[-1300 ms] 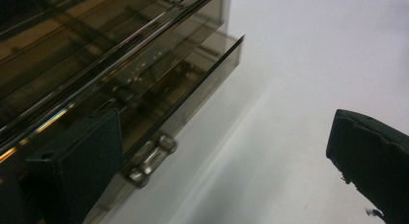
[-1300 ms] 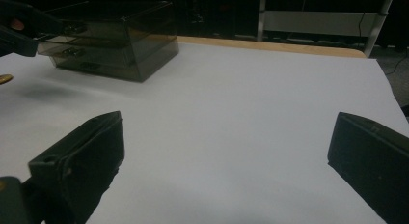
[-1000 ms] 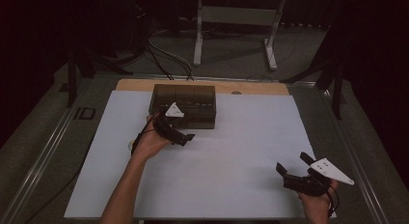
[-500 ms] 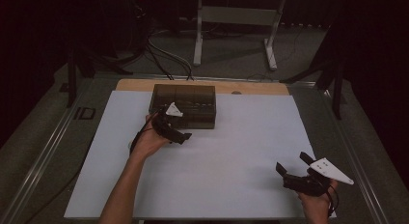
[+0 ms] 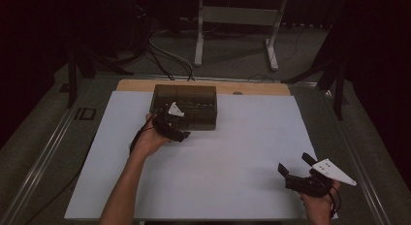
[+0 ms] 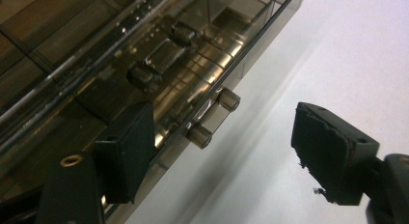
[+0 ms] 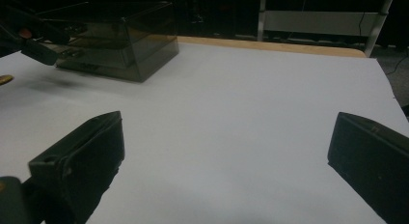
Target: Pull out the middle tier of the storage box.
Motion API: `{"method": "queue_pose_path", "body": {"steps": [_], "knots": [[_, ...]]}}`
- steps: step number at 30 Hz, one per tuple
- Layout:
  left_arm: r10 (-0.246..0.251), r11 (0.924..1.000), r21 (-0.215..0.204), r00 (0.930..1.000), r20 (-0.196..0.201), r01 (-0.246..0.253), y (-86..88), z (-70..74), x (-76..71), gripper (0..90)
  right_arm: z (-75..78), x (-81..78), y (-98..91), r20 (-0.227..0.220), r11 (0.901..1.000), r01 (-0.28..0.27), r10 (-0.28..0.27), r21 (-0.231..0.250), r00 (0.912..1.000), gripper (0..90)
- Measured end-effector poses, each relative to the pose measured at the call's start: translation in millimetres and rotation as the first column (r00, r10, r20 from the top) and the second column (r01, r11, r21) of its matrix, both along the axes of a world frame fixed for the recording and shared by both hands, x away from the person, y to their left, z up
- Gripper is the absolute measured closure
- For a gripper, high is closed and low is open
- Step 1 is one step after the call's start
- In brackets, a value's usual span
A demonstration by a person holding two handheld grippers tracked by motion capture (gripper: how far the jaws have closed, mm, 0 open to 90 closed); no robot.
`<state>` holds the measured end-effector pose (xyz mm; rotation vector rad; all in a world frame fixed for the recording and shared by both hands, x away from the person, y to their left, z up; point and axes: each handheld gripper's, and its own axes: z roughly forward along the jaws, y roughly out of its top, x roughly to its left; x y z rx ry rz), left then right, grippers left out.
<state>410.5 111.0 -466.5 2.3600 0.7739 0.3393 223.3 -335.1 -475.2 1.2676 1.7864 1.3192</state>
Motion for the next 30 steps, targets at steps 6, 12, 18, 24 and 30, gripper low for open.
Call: {"method": "queue_pose_path", "body": {"steps": [6,12,18,24,30], "knots": [[-0.002,1.0,0.007,1.0,-0.008,0.002,-2.5,0.6,0.7,26.9,-0.1,0.4,1.6,-0.001,1.0,-0.004,0.004,-0.004,1.0,0.0],[-0.003,1.0,0.006,0.9997,-0.023,0.003,-10.1,-4.5,6.6,29.0,-0.1,0.3,0.9,0.0,1.0,-0.002,0.002,0.0,1.0,0.0],[0.006,0.9999,-0.009,0.9991,-0.043,-0.006,-14.3,-9.0,12.2,33.0,-0.1,0.2,1.5,-0.001,1.0,-0.005,0.005,-0.003,1.0,0.0],[0.026,0.9994,0.024,0.9989,-0.039,-0.025,-15.9,-11.2,15.2,40.9,0.0,0.0,0.1,0.001,1.0,-0.003,0.003,0.0,1.0,0.0],[0.026,0.9957,0.09,0.9996,-0.014,-0.024,-17.2,-8.9,15.9,50.3,-0.1,0.4,1.5,0.0,1.0,-0.006,0.006,-0.004,1.0,0.0]]}}
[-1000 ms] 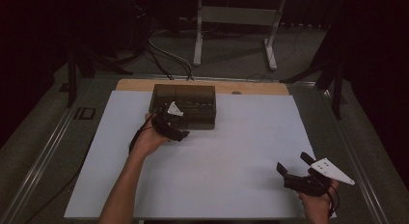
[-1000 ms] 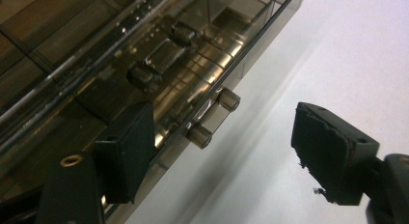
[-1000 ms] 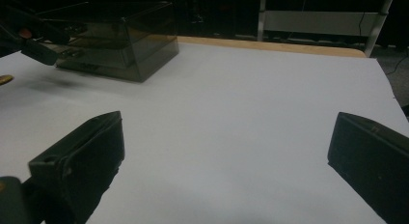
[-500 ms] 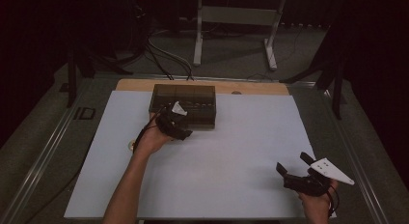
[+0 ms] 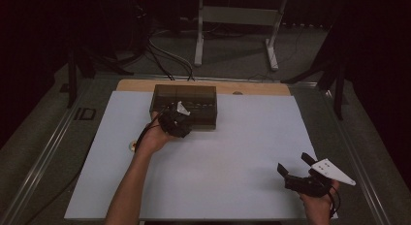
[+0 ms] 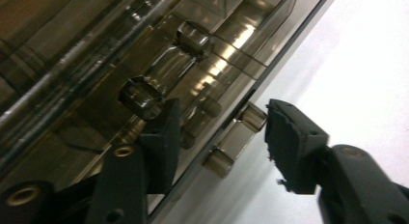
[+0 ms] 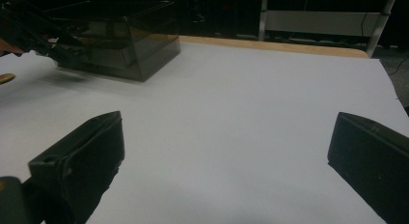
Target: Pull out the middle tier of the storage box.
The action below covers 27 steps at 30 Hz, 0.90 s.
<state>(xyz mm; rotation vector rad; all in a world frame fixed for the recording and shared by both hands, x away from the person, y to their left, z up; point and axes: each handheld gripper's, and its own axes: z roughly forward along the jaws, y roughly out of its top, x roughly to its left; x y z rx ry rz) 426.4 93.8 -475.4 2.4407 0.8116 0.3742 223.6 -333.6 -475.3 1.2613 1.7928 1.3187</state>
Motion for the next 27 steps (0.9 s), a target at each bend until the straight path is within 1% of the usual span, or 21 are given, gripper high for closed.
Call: {"method": "queue_pose_path", "body": {"steps": [4,15,22,27], "knots": [[-0.002,1.0,0.006,1.0,-0.005,0.002,-0.3,0.7,0.4,52.0,0.0,-0.1,-0.2,-0.001,1.0,0.002,-0.002,0.003,1.0,0.0],[0.005,1.0,-0.002,0.9999,-0.009,-0.005,-1.4,1.0,0.9,53.0,-0.4,0.6,0.2,-0.002,1.0,-0.002,0.002,0.001,1.0,0.0],[-0.012,0.9999,-0.008,0.9998,-0.015,0.012,0.3,1.1,0.7,54.2,-0.1,0.1,-0.9,-0.002,1.0,0.001,0.0,0.005,1.0,0.0],[-0.03,0.9995,0.005,0.9994,-0.016,0.03,1.8,2.0,-1.6,54.5,0.1,-0.2,-1.4,-0.001,1.0,0.001,-0.001,0.003,1.0,0.0]]}}
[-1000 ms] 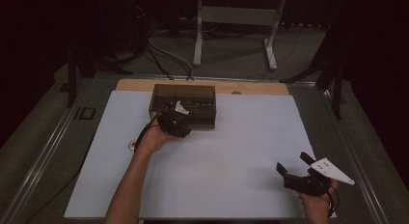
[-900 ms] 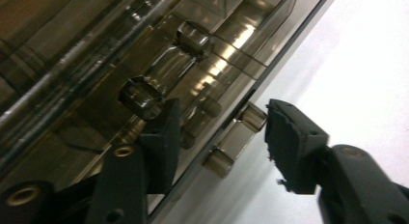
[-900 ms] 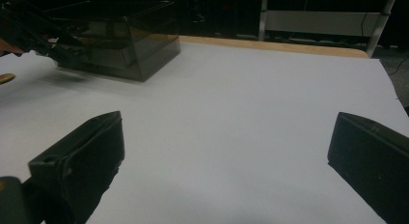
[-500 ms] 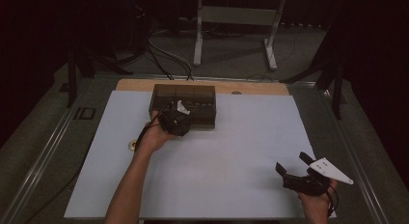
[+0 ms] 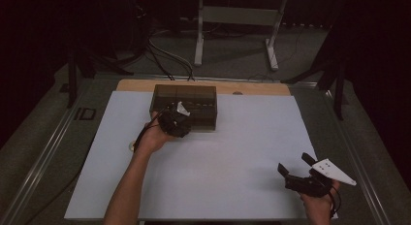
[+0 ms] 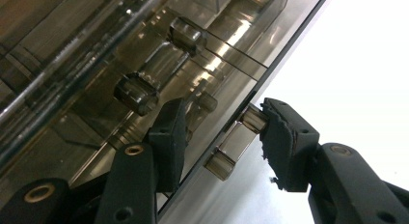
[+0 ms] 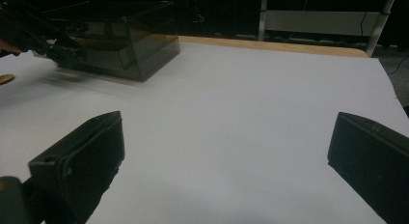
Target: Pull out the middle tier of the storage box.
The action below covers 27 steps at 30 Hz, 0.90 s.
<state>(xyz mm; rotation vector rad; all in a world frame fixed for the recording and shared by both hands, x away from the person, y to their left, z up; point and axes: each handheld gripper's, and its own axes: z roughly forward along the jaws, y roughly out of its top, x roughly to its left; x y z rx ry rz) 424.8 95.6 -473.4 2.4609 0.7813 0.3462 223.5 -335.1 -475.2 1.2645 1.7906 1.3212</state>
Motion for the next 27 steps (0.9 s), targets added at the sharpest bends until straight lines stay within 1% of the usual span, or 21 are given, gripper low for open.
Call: {"method": "queue_pose_path", "body": {"steps": [6,16,21,27], "knots": [[-0.012,0.9999,0.008,0.9999,-0.001,0.012,-2.1,0.9,-2.5,55.6,0.0,0.0,0.2,-0.001,1.0,0.001,-0.001,0.0,1.0,0.0],[-0.037,0.9989,0.03,0.9992,0.014,0.037,-5.3,2.4,-8.2,58.0,0.2,-0.4,-0.4,0.001,1.0,0.003,-0.003,0.003,1.0,0.0],[-0.041,0.9989,0.025,0.999,0.021,0.04,-3.4,1.8,-10.4,57.8,0.3,-0.5,-0.3,0.001,1.0,0.004,-0.004,0.003,1.0,0.0],[-0.041,0.9988,0.026,0.999,0.019,0.041,-2.7,2.1,-13.1,57.8,0.1,-0.3,-0.2,0.001,1.0,0.003,-0.003,0.002,1.0,0.0]]}}
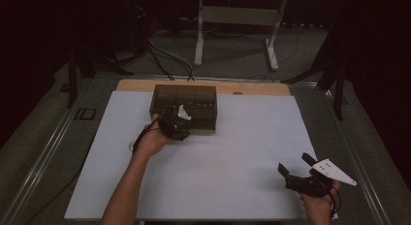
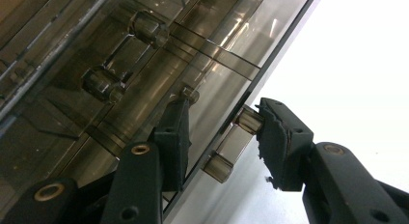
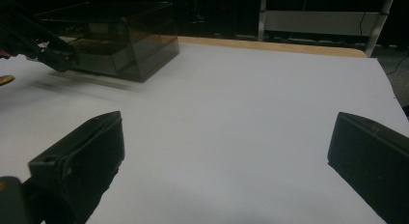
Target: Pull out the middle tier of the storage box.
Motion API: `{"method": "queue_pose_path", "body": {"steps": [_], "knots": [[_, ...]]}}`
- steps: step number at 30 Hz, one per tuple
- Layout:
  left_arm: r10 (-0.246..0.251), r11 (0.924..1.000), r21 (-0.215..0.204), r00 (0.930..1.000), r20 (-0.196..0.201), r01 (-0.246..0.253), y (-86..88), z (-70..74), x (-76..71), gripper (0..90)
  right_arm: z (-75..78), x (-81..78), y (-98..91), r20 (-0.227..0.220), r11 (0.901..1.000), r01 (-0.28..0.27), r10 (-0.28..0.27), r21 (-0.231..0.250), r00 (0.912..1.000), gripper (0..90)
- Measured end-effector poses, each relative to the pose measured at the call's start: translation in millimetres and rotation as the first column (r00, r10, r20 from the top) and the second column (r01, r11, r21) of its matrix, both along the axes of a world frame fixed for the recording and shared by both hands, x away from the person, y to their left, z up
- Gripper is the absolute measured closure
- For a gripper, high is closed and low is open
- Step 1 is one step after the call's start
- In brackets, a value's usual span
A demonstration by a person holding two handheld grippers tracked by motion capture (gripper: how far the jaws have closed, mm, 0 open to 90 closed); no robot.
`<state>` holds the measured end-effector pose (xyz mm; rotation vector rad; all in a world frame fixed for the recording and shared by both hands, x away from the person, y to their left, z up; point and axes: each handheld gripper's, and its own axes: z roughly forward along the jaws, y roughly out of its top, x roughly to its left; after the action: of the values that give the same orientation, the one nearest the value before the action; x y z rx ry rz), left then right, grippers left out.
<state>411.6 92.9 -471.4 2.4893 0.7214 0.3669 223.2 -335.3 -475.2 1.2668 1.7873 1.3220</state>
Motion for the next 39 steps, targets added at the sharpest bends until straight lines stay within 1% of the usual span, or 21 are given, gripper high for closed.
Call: {"method": "queue_pose_path", "body": {"steps": [3,15,23,29,39], "knots": [[0.003,1.0,-0.009,1.0,-0.002,-0.003,0.6,-0.4,-1.4,57.7,0.0,0.0,0.3,-0.001,1.0,0.0,0.0,-0.001,1.0,0.0],[0.005,0.9999,-0.014,1.0,0.0,-0.005,0.7,-0.3,-7.3,57.8,-0.1,0.1,0.2,-0.001,1.0,0.0,0.0,-0.001,1.0,0.0],[0.004,0.9996,-0.029,1.0,-0.002,-0.004,2.3,-1.0,-12.0,57.9,-0.3,0.2,0.9,-0.001,1.0,-0.002,0.002,0.0,1.0,0.0],[-0.005,0.9995,-0.031,1.0,-0.002,0.005,2.4,-0.8,-16.1,58.3,-0.5,0.5,1.2,-0.003,1.0,-0.002,0.002,0.0,1.0,0.0],[-0.006,0.9993,-0.037,1.0,-0.004,0.006,2.6,-1.4,-22.0,58.6,-0.5,0.5,1.5,-0.004,1.0,-0.003,0.003,0.0,1.0,0.0]]}}
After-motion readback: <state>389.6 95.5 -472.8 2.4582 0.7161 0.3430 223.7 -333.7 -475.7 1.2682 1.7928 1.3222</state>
